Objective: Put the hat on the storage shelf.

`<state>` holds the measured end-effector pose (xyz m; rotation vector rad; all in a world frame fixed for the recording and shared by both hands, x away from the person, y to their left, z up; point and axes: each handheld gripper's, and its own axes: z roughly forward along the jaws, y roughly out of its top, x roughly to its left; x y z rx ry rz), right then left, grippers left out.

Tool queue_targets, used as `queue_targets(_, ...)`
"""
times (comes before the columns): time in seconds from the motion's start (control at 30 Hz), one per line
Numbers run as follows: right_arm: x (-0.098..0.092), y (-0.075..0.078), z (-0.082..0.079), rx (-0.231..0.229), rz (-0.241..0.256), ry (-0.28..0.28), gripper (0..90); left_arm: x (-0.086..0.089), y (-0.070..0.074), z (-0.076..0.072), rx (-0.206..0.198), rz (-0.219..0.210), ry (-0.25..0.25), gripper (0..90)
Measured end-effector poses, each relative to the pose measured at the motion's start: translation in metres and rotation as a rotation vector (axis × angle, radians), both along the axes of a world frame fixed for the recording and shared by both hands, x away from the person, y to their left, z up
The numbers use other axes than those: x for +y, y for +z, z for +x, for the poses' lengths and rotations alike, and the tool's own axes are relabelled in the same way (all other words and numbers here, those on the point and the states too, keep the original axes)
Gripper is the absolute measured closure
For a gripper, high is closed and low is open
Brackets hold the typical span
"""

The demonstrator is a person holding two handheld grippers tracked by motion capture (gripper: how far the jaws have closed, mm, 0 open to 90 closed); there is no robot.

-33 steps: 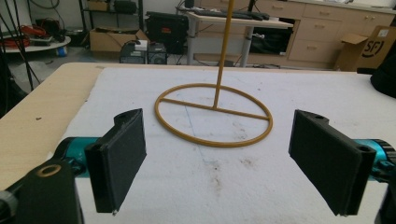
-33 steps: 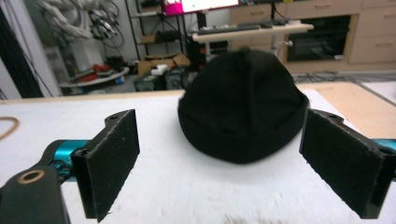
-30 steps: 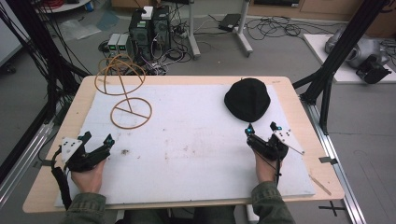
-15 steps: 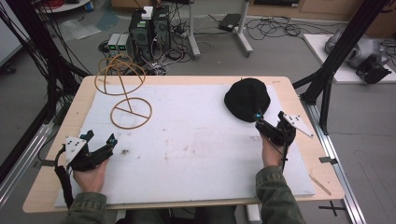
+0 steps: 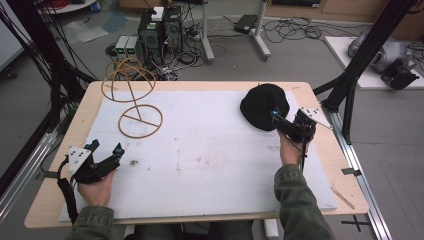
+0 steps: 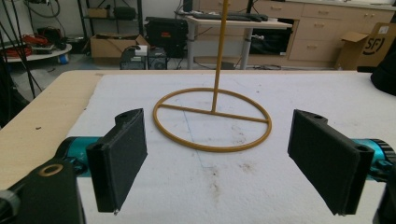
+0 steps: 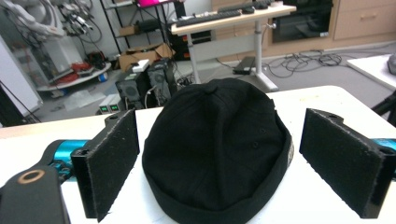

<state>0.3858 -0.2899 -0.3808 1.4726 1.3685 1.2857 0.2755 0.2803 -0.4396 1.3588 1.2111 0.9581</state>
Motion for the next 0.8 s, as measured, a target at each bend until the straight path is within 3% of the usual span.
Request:
queue_targets(0.43, 0.002, -0.001, 0.026, 0.049, -0.009, 0.003, 11.1, -0.002, -0.001, 0.001, 0.006, 0.001, -0.017, 19.9)
queue_targets(0.8, 0.003, 0.000, 0.053, 0.092, -0.072, -0.018, 11.3, -0.003, -0.002, 0.002, 0.003, -0.003, -0.027, 20.3)
